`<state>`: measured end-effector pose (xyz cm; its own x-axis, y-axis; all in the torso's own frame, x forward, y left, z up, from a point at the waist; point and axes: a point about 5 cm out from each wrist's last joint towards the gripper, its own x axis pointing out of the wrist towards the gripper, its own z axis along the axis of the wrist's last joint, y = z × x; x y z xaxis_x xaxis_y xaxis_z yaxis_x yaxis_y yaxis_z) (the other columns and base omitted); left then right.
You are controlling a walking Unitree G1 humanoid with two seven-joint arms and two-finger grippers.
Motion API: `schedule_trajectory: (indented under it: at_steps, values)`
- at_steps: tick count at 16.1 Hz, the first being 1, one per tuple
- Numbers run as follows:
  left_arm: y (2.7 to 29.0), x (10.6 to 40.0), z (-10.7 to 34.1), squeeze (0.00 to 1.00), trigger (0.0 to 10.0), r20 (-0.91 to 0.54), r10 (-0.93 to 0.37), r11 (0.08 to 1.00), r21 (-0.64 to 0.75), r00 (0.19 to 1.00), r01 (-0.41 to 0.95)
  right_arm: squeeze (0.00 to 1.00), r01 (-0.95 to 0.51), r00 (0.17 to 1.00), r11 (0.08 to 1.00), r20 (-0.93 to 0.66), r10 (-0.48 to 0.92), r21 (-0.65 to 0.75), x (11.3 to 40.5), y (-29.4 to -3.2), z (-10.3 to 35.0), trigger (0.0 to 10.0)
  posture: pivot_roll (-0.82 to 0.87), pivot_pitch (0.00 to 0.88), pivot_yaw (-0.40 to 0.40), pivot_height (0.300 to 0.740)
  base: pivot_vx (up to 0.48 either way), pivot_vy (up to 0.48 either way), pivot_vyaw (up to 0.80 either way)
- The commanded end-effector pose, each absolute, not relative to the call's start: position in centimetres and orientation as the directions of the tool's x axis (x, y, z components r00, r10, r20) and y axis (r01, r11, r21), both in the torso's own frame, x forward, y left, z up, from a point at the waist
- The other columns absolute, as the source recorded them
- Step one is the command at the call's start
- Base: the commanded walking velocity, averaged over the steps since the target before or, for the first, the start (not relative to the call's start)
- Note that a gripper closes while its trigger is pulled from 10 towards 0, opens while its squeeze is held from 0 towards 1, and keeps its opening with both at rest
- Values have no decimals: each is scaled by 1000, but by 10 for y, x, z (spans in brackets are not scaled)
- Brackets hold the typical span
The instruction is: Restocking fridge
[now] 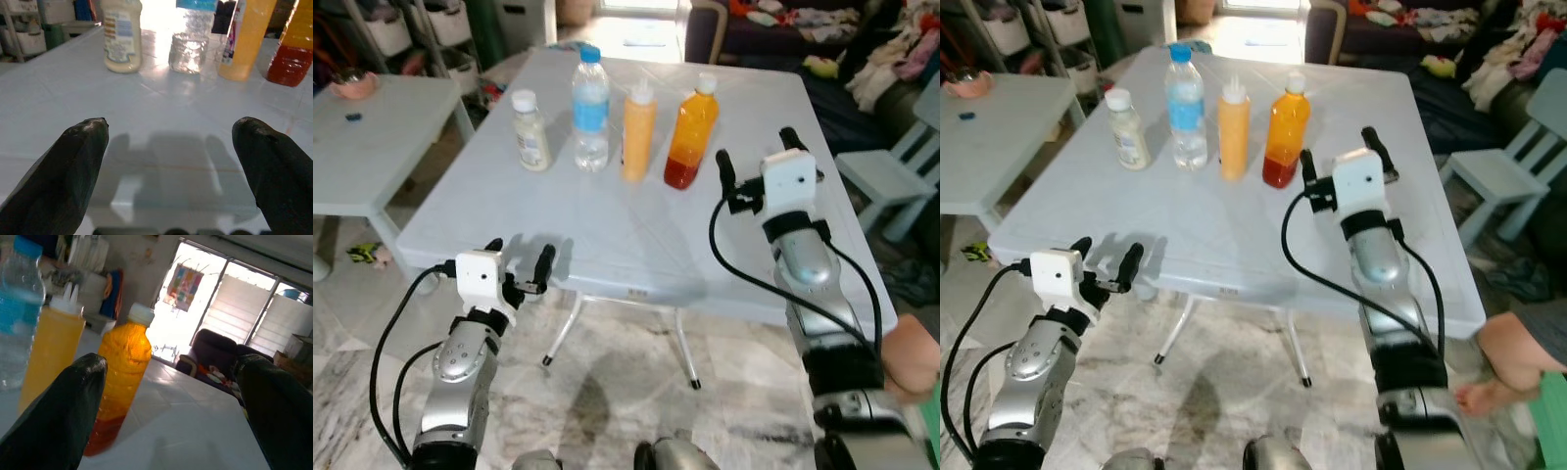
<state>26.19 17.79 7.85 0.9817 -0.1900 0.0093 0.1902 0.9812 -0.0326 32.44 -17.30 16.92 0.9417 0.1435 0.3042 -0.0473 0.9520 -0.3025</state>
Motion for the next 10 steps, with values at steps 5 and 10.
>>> schedule_trajectory:
  at_steps: [5,10]
  values:
    - [203,251,83,0,10000,4,-90,994,-69,996,90,0,44,981,998,192,-33,-52,269,-175,129,10000,34,7,-9,740,188,0,0]
    - [187,248,76,0,10000,-2,-104,990,-99,995,104,0,122,989,992,81,-125,44,253,-188,106,10000,10,0,-8,740,0,0,0]
